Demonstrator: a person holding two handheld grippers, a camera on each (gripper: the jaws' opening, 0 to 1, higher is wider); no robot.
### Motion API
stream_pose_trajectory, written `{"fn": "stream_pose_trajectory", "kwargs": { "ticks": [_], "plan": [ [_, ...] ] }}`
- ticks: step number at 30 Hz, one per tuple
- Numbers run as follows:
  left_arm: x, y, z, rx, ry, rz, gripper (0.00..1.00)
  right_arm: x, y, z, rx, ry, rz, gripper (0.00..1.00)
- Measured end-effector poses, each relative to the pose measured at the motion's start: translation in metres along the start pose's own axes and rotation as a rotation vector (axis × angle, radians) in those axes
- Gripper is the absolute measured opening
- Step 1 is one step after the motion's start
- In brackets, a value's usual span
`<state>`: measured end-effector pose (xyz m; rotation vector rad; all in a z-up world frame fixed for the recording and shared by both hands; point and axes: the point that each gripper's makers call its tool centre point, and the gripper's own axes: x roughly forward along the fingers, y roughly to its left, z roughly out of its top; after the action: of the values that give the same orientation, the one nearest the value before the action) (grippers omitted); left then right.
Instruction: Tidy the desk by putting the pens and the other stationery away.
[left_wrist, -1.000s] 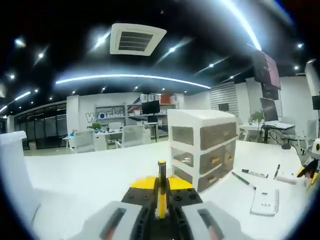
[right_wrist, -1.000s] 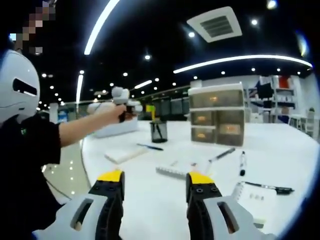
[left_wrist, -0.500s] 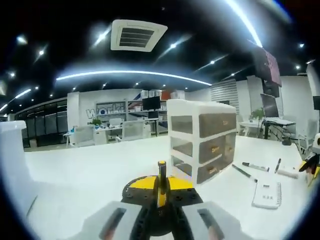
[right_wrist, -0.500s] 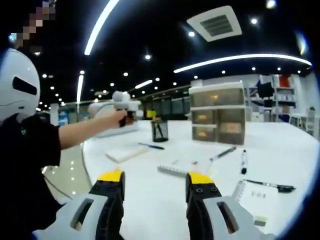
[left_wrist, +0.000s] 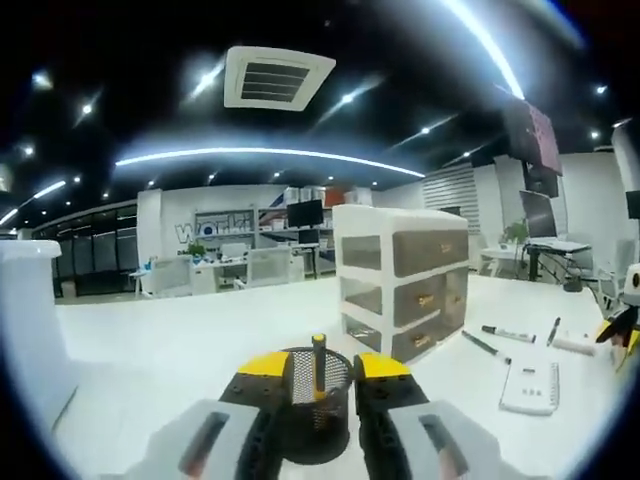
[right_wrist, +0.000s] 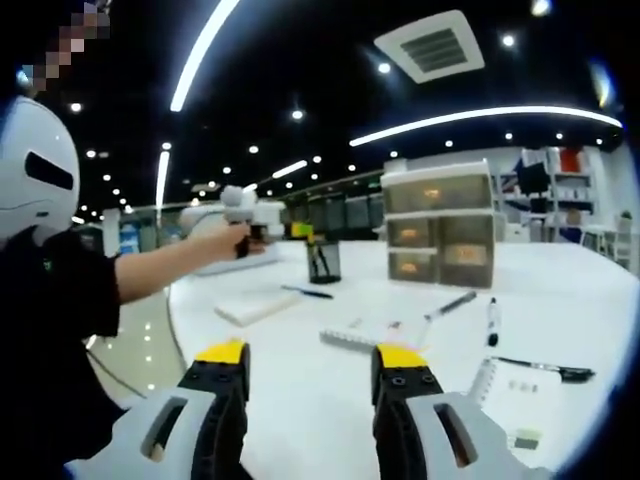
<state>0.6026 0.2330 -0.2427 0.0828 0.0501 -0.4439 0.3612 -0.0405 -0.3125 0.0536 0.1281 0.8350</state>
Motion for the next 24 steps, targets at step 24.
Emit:
{"fn": "stream_pose_trajectory", "kwargs": {
  "ticks": [24],
  "plan": [
    [-0.074, -0.064, -0.022, -0.124, -0.043, -0.083, 0.6, 0.002, 0.006, -0.001, -0.003, 0.0, 0.015, 0.47]
  ]
}}
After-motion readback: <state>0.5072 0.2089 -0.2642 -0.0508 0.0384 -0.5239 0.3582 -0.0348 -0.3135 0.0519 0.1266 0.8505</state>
